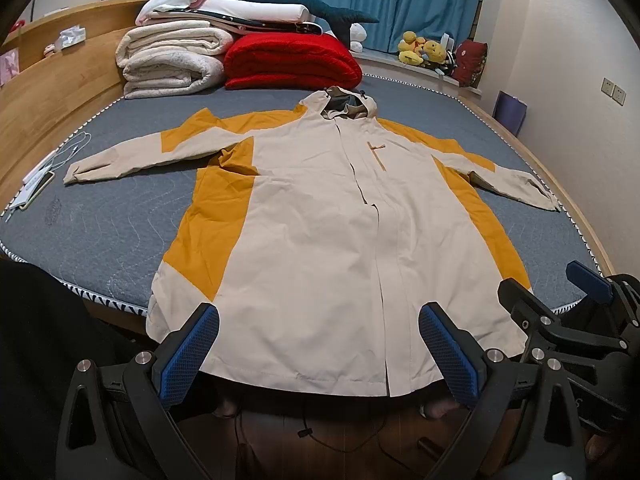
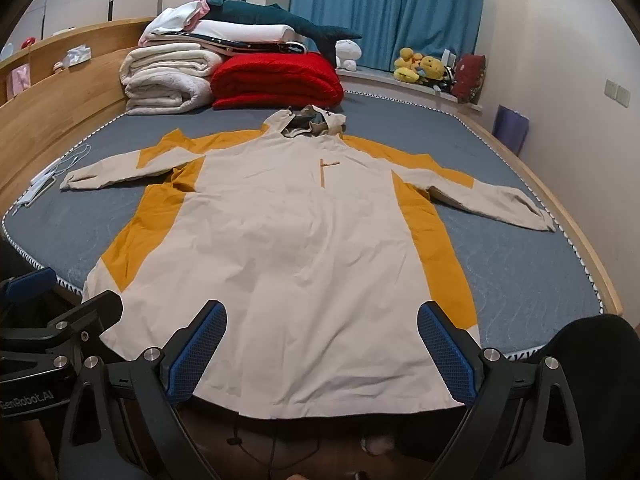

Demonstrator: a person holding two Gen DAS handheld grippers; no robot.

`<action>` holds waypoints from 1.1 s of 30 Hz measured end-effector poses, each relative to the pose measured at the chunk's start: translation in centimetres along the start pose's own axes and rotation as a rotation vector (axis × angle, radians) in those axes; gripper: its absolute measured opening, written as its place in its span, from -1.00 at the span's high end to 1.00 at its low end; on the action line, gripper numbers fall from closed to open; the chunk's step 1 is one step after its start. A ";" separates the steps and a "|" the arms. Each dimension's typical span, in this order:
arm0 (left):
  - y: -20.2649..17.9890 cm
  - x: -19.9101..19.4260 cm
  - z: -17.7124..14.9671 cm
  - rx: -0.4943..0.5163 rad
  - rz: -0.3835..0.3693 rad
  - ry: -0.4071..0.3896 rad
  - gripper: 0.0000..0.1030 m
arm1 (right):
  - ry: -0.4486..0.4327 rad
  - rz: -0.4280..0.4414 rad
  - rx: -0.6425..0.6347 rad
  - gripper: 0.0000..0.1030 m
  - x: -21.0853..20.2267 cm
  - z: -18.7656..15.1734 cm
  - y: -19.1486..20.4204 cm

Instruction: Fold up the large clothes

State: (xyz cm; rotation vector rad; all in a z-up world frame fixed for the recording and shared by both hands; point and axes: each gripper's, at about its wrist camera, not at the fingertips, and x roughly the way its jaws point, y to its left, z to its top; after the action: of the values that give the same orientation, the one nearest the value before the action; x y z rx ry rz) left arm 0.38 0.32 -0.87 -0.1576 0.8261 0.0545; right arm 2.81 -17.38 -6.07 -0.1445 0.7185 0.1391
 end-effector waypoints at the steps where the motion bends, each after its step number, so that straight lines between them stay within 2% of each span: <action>1: 0.0 0.0 0.0 -0.001 0.000 -0.001 -0.94 | -0.001 -0.002 -0.001 -0.86 0.0 0.0 0.0; 12: -0.3 0.2 -0.2 0.001 0.002 0.001 -0.94 | -0.004 0.001 -0.005 -0.78 -0.1 0.2 -0.1; 33: -0.3 0.1 -0.1 0.001 0.000 0.001 -0.94 | -0.006 0.002 -0.005 -0.78 -0.2 0.3 -0.2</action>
State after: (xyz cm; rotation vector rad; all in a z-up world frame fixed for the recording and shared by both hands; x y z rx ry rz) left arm 0.43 0.06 -0.98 -0.1563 0.8272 0.0541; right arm 2.90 -17.52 -5.72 -0.1484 0.7118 0.1431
